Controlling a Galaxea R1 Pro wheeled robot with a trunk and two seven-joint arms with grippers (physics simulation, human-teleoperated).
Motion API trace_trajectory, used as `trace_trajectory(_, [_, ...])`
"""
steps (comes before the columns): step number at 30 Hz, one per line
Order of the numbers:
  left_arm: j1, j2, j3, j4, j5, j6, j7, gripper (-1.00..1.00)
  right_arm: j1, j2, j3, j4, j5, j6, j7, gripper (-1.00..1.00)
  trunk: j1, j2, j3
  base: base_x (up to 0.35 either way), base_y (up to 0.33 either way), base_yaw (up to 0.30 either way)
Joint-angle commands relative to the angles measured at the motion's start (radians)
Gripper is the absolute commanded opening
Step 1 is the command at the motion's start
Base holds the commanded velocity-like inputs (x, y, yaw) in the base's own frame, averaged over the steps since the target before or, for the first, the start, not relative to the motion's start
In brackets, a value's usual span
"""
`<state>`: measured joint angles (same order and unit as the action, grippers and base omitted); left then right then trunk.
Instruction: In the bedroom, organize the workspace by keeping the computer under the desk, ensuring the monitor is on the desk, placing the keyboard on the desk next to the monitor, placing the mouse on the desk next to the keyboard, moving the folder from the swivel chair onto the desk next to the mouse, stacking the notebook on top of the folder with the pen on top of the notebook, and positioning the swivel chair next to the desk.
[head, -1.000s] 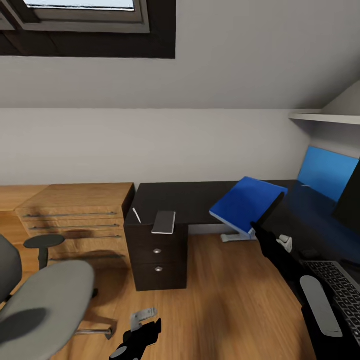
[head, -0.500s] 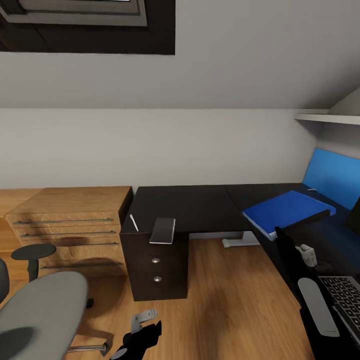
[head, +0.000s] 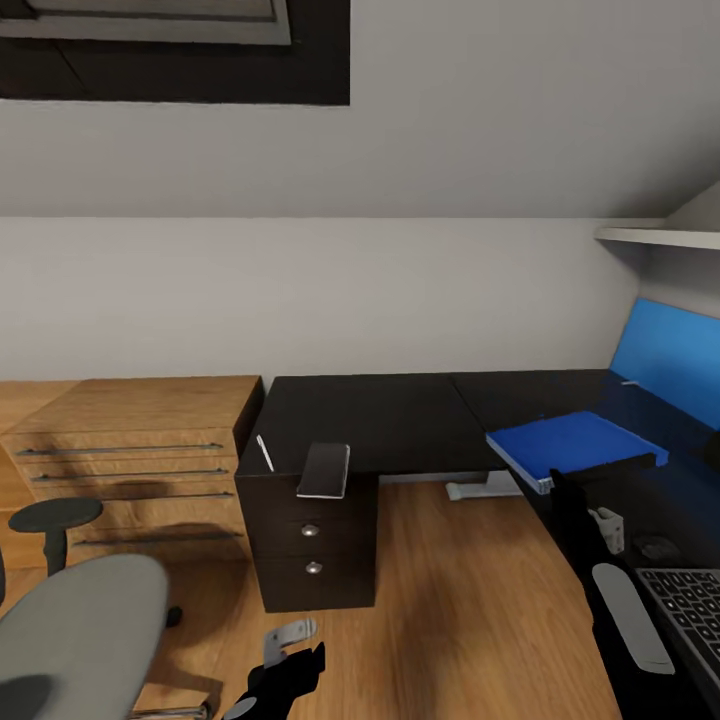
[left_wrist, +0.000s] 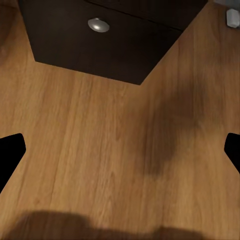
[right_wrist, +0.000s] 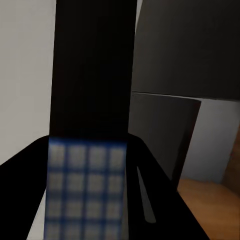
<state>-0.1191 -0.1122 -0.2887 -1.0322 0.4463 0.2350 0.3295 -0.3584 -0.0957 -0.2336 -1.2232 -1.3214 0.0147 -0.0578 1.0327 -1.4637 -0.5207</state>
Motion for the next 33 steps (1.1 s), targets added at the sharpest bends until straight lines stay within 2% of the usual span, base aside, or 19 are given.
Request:
trace_trajectory(1, [-0.001, 0.0, -0.002, -0.002, 0.008, 0.003, 0.008, 1.0, 0.0, 0.0, 0.0, -0.002, -0.01, 0.001, -0.005, -1.0, 0.0, -0.001, -0.001, 0.113, 0.0, 0.0])
trace_trajectory(4, [-0.001, 0.0, -0.003, -0.002, 0.008, 0.003, 0.008, 1.0, -0.001, 0.0, -0.002, -0.001, -0.024, 0.001, -0.004, -1.0, 0.0, -0.001, -0.001, 0.237, -0.018, 0.0])
trace_trajectory(6, [-0.001, 0.0, -0.003, -0.002, 0.009, 0.003, 0.007, 1.0, -0.001, 0.0, -0.002, 0.0, -0.075, 0.001, -0.004, -1.0, 0.0, -0.001, -0.001, 0.257, -0.089, 0.0])
trace_trajectory(7, [-0.001, 0.0, -0.003, -0.002, 0.01, 0.003, 0.007, 1.0, -0.001, 0.001, -0.002, 0.0, -0.123, 0.001, -0.004, -1.0, 0.0, -0.001, -0.001, 0.173, -0.098, 0.0])
trace_trajectory(9, [-0.001, 0.0, -0.003, -0.002, 0.011, 0.003, 0.007, 1.0, -0.001, 0.0, -0.003, 0.001, -0.182, 0.0, -0.005, -1.0, 0.0, -0.001, -0.001, 0.102, -0.062, 0.0])
trace_trajectory(12, [-0.001, 0.0, -0.003, -0.002, 0.011, 0.003, 0.007, 1.0, -0.001, -0.001, -0.005, 0.018, -0.228, -0.002, -0.005, -1.0, 0.0, -0.001, -0.001, 0.031, -0.019, 0.0])
trace_trajectory(20, [-0.001, 0.0, -0.003, -0.002, 0.012, 0.003, 0.006, 1.0, -0.001, 0.0, -0.005, 0.035, -0.244, -0.055, 0.003, -1.0, 0.0, -0.001, -0.001, 0.003, -0.002, 0.0])
trace_trajectory(33, [-0.001, 0.001, -0.003, -0.001, 0.01, 0.003, 0.006, 1.0, 0.0, 0.001, -0.009, 0.038, -0.242, -0.068, 0.005, -1.0, 0.0, -0.001, 0.001, 0.0, 0.0, 0.0])
